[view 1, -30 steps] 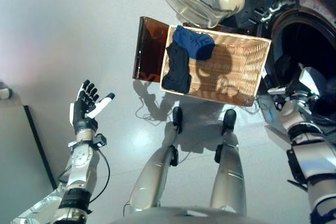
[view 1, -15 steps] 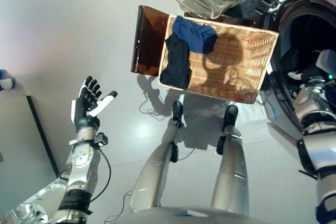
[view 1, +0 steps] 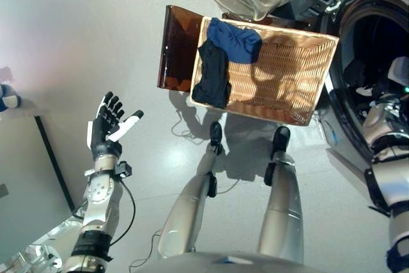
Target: Pick up the clothes and place them into the washing machine
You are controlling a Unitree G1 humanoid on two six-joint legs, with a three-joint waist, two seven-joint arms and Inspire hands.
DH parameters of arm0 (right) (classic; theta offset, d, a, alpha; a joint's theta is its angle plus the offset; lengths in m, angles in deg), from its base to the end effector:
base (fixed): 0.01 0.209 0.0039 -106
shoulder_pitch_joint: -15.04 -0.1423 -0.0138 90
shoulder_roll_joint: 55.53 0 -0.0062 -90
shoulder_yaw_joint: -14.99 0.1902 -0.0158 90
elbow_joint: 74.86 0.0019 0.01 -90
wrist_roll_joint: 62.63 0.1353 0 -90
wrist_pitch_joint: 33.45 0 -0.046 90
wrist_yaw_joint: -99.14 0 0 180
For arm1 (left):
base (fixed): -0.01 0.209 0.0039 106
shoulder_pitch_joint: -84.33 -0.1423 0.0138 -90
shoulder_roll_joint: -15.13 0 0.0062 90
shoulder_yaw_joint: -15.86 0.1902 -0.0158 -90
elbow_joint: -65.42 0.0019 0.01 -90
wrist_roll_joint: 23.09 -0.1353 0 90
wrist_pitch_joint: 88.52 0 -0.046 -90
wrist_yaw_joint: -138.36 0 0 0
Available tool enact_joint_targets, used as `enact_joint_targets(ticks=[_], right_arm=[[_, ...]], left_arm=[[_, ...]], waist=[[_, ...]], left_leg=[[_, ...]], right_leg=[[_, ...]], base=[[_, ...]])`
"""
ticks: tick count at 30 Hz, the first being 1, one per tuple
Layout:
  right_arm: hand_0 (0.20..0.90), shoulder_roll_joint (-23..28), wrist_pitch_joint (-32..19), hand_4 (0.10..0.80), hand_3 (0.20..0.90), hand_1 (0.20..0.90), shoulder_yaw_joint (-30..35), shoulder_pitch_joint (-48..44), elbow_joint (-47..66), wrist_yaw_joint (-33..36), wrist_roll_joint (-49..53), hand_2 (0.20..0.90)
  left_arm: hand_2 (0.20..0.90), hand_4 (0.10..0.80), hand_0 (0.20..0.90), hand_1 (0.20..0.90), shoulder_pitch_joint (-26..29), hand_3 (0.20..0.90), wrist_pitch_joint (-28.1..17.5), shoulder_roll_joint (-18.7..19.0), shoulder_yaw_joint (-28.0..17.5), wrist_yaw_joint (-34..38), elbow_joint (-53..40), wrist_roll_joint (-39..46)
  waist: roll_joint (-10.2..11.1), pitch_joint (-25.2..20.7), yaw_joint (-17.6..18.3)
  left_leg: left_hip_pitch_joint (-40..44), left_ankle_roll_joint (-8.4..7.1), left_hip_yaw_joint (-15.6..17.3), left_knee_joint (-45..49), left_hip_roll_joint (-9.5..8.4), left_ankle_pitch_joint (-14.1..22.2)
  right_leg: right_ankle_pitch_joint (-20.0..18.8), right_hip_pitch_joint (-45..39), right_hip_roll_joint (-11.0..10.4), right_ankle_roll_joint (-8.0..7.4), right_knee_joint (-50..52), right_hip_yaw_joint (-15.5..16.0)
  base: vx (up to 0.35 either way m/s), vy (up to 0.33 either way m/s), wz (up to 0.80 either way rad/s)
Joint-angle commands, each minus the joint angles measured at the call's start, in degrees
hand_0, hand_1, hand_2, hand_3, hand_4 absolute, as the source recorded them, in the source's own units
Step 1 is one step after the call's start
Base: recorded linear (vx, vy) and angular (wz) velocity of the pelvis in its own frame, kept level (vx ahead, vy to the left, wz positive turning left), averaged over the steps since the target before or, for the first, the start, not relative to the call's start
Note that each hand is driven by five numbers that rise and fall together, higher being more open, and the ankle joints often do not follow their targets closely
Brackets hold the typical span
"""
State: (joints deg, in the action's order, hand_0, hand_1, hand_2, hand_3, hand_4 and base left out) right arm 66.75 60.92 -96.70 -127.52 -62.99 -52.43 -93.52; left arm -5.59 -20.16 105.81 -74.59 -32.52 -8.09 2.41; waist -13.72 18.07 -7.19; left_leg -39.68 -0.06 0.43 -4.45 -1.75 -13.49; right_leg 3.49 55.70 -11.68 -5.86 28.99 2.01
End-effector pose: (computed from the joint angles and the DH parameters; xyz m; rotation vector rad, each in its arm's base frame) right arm 0.2893 -0.3692 0.1385 -1.5167 0.3358 -0.7514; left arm 0.1923 0.2243 0.0143 -0.1391 -0.1015 0.2957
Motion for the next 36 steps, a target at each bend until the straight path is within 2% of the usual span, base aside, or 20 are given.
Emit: enact_joint_targets(ticks=[1,11,20,26,33,34,35,36], right_arm=[[0.200,10.2,5.8,0.300,0.200,0.200,-8.1,-3.8,-1.3,-0.1,-7.7,0.200],[0.200,15.1,8.2,0.300,0.200,0.200,-10.3,-6.7,-3.5,-0.7,-10.2,0.200],[0.200,18.9,10.1,0.300,0.200,0.200,-14.7,-9.9,-9.1,-3.1,-13.1,0.200],[0.200,17.9,11.5,0.300,0.200,0.200,-14.7,-9.2,-11.0,-3.9,-13.3,0.200],[0.200,14.1,11.9,0.300,0.200,0.200,-11.1,-12.2,-6.7,-0.3,-7.4,0.200],[0.510,13.9,11.9,0.522,0.510,0.510,-10.5,-11.8,-5.6,-0.2,-7.4,0.510],[0.900,13.9,12.0,0.800,0.900,0.900,-9.7,-11.0,-4.6,-0.1,-7.3,0.900],[0.900,14.3,11.9,0.800,0.900,0.900,-8.8,-10.6,-3.6,0.2,-7.0,0.900]], left_arm=[[0.900,0.800,0.900,0.900,-0.9,0.900,-4.4,3.5,-3.5,1.7,-2.8,2.0],[0.900,0.800,0.900,0.900,-1.2,0.900,-4.2,3.2,-4.2,1.9,-2.0,2.0],[0.900,0.800,0.900,0.900,-2.1,0.900,-3.6,3.4,-2.5,0.4,-2.9,2.5],[0.900,0.800,0.900,0.900,-2.7,0.900,-3.3,3.4,-2.4,0.5,-3.2,2.6],[0.900,0.800,0.900,0.900,-2.4,0.900,-2.7,3.2,-4.1,3.0,-2.4,1.4],[0.900,0.800,0.900,0.900,-2.5,0.900,-2.7,3.3,-4.5,3.2,-2.3,1.3],[0.900,0.800,0.900,0.900,-2.5,0.900,-2.7,3.4,-4.7,3.2,-2.2,1.2],[0.900,0.800,0.900,0.900,-2.7,0.900,-2.8,3.4,-5.2,3.1,-2.0,1.3]], waist=[[-1.5,-1.6,0.0],[-1.2,-1.5,0.0],[-1.5,-2.3,-0.1],[-1.9,-2.7,-0.3],[-1.7,-2.7,0.7],[-1.6,-2.7,0.8],[-1.5,-2.6,0.9],[-1.5,-2.7,1.1]], left_leg=[[-0.6,-6.62,-1.1,-0.6,0.56,2.6],[1.0,-7.17,-0.8,-0.6,1.29,2.8],[2.7,-7.37,-1.3,-0.6,1.35,3.0],[3.2,-7.25,-1.5,-0.6,1.07,3.3],[3.8,-7.23,-0.9,-0.6,1.07,3.8],[4.0,-7.20,-0.9,-0.6,1.06,3.8],[4.1,-7.21,-1.0,-0.6,1.06,3.9],[4.2,-7.18,-1.1,-0.6,1.05,3.9]], right_leg=[[-3.5,-4.4,2.7,1.21,-10.3,1.2],[-2.0,-4.9,3.3,1.60,-7.7,0.9],[-0.8,-6.3,3.1,1.67,-6.3,1.5],[-0.7,-6.5,3.1,1.60,-6.2,1.4],[-0.9,-7.0,3.3,1.66,-6.3,1.5],[-0.9,-7.2,3.4,1.71,-6.3,1.5],[-0.8,-7.3,3.4,1.72,-6.3,1.6],[-0.7,-7.5,3.4,1.73,-6.1,1.7]], base=[[0.008,-0.022,0.03],[0.013,-0.044,-0.01],[0.021,-0.029,0.05],[0.002,0.004,-0.01],[0.007,0.026,-0.03],[0.000,0.000,0.00],[0.000,0.000,0.00],[0.000,0.000,0.00]])
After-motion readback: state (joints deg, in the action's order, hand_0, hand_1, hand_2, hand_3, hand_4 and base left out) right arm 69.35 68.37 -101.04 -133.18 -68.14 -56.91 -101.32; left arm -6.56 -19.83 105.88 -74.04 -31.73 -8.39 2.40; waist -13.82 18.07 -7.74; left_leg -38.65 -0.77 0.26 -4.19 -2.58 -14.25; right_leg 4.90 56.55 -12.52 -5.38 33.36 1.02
